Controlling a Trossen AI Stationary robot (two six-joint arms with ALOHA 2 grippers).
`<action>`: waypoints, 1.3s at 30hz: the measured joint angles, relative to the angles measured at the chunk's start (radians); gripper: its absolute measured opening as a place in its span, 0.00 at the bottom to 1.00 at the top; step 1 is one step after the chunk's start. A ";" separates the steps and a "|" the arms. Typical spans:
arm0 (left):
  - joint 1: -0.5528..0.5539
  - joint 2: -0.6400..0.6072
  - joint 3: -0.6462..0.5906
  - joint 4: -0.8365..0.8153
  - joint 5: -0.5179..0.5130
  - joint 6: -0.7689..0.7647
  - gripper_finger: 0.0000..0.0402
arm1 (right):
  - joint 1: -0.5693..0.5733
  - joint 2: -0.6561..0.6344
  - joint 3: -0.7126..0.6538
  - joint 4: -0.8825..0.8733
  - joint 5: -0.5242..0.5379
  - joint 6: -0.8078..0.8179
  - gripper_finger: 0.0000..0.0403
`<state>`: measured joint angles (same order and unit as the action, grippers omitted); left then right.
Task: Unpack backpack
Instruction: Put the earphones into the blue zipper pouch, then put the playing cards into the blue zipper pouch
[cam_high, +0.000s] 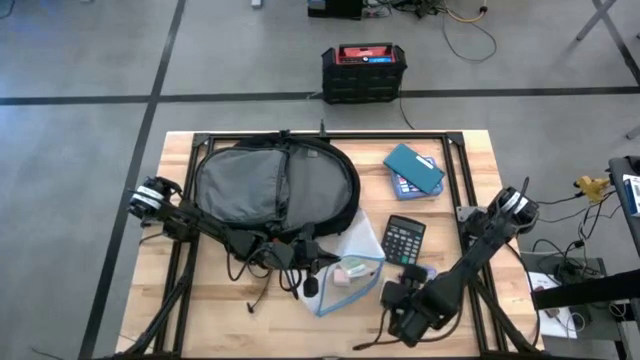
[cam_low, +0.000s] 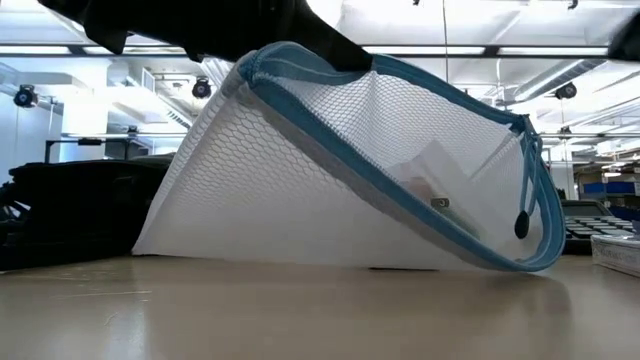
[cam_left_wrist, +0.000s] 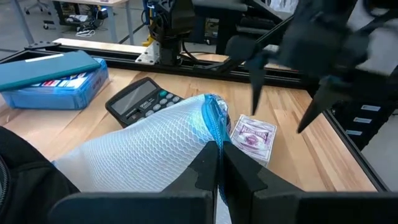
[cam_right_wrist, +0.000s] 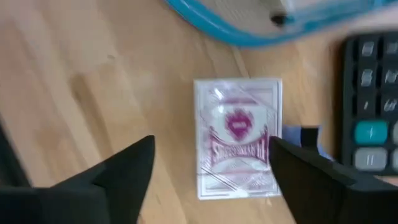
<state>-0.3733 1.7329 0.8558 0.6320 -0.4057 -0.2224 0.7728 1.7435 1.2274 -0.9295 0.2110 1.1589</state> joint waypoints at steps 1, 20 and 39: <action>0.001 0.000 0.000 0.000 0.000 0.002 0.00 | -0.013 0.000 -0.011 0.000 -0.018 -0.008 0.85; 0.008 0.000 0.000 -0.029 -0.004 0.006 0.00 | -0.185 -0.005 -0.226 0.263 -0.218 -0.289 0.97; 0.009 0.000 0.000 -0.028 -0.004 0.004 0.00 | -0.175 0.005 -0.038 0.276 -0.135 -0.371 0.69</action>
<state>-0.3645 1.7329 0.8558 0.6037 -0.4095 -0.2184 0.5976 1.7488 1.1899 -0.6536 0.0756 0.7882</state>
